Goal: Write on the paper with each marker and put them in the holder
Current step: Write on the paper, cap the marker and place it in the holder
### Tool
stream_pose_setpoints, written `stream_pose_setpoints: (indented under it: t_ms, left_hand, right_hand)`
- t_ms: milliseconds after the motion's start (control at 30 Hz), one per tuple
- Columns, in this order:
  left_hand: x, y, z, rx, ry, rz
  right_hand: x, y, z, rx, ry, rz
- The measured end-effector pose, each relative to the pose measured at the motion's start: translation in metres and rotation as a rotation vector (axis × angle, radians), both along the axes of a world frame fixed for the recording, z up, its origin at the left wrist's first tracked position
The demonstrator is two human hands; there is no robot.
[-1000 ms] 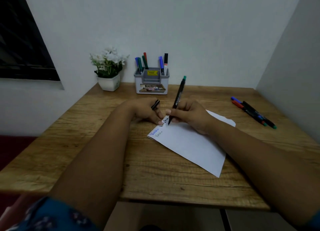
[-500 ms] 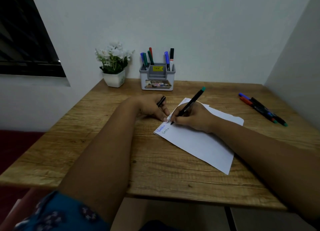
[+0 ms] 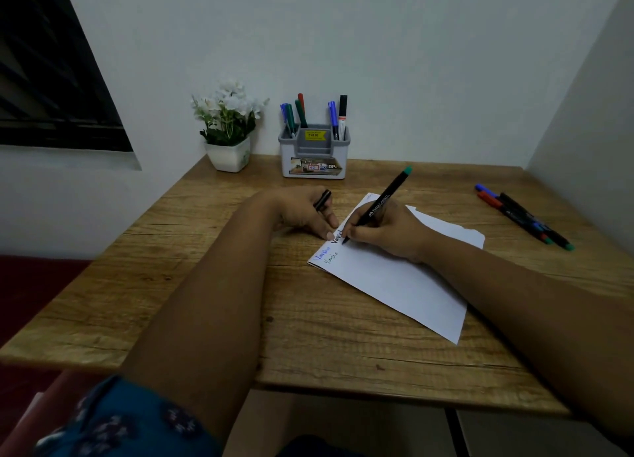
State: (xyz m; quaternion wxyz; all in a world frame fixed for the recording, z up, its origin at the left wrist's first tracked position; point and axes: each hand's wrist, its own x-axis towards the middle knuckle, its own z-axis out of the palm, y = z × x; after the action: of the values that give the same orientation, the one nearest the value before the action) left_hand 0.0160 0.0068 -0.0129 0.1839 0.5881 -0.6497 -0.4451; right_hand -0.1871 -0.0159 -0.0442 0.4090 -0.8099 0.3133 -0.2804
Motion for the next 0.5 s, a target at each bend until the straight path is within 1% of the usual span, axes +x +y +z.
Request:
stream_pose_setpoints:
  t_ms: [233, 367, 500]
  left_hand:
    - [0.0002, -0.0008, -0.0005, 0.006, -0.005, 0.005]
    - [0.0008, -0.0016, -0.0014, 0.008, -0.001, 0.008]
    - [0.0007, -0.0010, -0.0015, 0.007, 0.026, 0.008]
  right_hand:
    - [0.0002, 0.0014, 0.0026, -0.028, 0.064, 0.021]
    - [-0.0024, -0.0039, 0.0026, -0.010, 0.001, -0.055]
    - [-0.0017, -0.0043, 0.0023, -0.038, 0.079, -0.032]
